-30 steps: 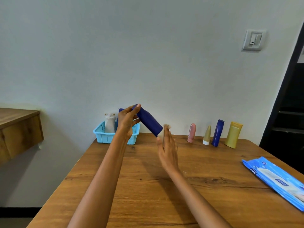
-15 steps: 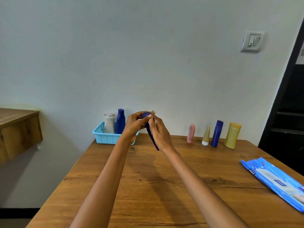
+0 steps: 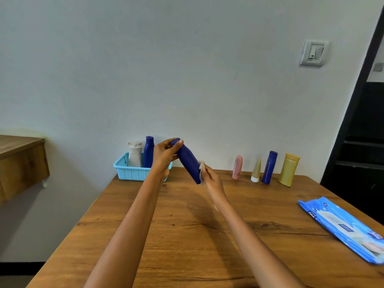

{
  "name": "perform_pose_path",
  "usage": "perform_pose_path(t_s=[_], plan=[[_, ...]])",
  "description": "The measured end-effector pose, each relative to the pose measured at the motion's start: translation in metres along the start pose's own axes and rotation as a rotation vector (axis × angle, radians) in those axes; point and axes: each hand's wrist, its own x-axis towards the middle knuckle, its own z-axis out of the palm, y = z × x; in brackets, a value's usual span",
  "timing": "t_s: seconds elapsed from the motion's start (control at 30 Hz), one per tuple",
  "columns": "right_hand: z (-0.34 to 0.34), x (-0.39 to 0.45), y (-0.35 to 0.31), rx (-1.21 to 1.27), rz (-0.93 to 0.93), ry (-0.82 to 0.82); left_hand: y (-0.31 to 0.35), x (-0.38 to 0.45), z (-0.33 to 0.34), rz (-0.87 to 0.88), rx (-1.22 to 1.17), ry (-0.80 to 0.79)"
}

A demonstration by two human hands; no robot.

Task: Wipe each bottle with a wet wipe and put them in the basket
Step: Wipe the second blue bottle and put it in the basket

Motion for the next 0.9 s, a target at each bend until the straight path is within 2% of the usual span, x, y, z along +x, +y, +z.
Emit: perform_pose_path(t_s=[0.1, 0.17, 0.27, 0.33, 0.5, 0.6, 0.73, 0.9], plan=[[0.01, 0.001, -0.002, 0.24, 0.284, 0.13, -0.006, -0.002, 0.011, -0.015, -0.027, 0.117], [0.017, 0.001, -0.006, 0.371, 0.434, 0.142, -0.011, -0.005, 0.02, -0.004, 0.005, 0.167], [0.019, 0.002, -0.012, 0.605, 0.557, 0.143, -0.016, -0.008, 0.028, 0.015, 0.108, 0.19], [0.018, 0.002, -0.011, 0.648, 0.568, 0.157, -0.015, -0.008, 0.027, 0.016, 0.158, 0.193], [0.012, -0.003, 0.001, 0.22, 0.42, 0.272, -0.013, -0.007, 0.019, 0.023, 0.233, 0.181], [0.014, -0.009, 0.002, 0.126, 0.259, 0.299, -0.012, -0.005, 0.018, 0.042, 0.339, 0.143], [0.023, -0.009, -0.012, 0.014, 0.043, 0.198, -0.017, -0.01, 0.026, 0.089, 0.62, 0.075], [0.028, -0.004, -0.022, -0.17, -0.207, 0.122, -0.014, -0.009, 0.019, 0.013, 0.604, 0.116]])
